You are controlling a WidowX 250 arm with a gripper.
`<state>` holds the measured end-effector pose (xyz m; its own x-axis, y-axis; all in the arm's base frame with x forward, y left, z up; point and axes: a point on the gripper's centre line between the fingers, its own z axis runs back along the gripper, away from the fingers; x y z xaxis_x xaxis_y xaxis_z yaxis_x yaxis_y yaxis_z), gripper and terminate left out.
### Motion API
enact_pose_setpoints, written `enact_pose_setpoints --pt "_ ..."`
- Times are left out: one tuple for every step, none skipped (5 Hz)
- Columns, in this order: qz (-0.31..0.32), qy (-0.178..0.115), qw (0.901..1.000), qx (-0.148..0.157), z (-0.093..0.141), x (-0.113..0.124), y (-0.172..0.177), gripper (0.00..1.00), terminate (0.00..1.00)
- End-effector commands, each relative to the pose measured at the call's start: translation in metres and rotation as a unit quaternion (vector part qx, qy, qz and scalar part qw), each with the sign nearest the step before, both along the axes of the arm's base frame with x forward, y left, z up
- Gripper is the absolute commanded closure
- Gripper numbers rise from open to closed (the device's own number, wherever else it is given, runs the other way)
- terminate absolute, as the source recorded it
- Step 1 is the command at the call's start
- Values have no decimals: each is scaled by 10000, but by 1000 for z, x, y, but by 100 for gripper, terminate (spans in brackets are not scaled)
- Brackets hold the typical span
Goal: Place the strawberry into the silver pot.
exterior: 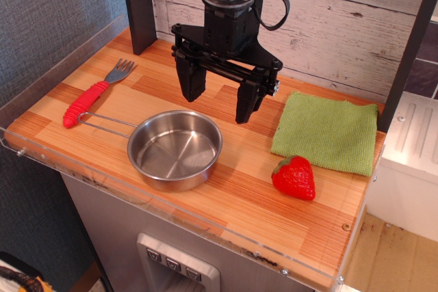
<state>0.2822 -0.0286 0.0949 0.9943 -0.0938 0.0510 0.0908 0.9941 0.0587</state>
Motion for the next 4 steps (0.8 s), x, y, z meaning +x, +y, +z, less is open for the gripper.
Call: enact_pose_setpoints --pt "0 0 10000 0 0 0 0 0 0" --pt "-152 -19 9999 -54 -9 -3 -19 0 0" --pt "-246 -9 9997 -67 -21 -4 -37 0 0" --pt "-318 55 9994 -80 -32 -2 -55 0 0"
